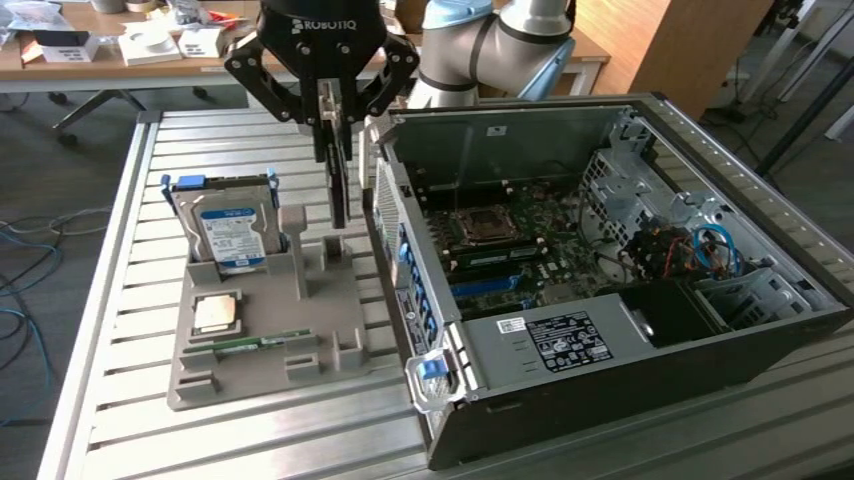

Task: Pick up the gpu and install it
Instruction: 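Pick up the gpu and move the gpu toward the slot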

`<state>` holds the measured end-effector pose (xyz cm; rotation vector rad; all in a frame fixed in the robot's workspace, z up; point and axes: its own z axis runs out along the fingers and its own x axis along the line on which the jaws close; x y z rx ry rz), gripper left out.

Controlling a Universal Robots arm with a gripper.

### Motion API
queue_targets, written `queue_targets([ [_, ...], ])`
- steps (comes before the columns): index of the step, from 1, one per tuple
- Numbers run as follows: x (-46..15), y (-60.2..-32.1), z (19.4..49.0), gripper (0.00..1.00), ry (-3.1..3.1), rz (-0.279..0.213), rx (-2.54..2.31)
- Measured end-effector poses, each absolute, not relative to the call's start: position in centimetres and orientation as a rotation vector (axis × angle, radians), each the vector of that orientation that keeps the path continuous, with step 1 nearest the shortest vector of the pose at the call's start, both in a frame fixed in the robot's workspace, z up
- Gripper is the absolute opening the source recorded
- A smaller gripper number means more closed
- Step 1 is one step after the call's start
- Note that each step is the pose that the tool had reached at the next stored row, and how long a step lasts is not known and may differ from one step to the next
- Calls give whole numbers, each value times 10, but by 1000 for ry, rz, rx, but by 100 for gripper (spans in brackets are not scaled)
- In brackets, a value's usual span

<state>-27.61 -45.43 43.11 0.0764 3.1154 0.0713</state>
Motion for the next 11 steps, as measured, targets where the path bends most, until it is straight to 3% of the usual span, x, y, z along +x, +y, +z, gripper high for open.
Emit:
queue_targets([
  [11, -262, -454, 431, 26, 3116, 71, 76],
])
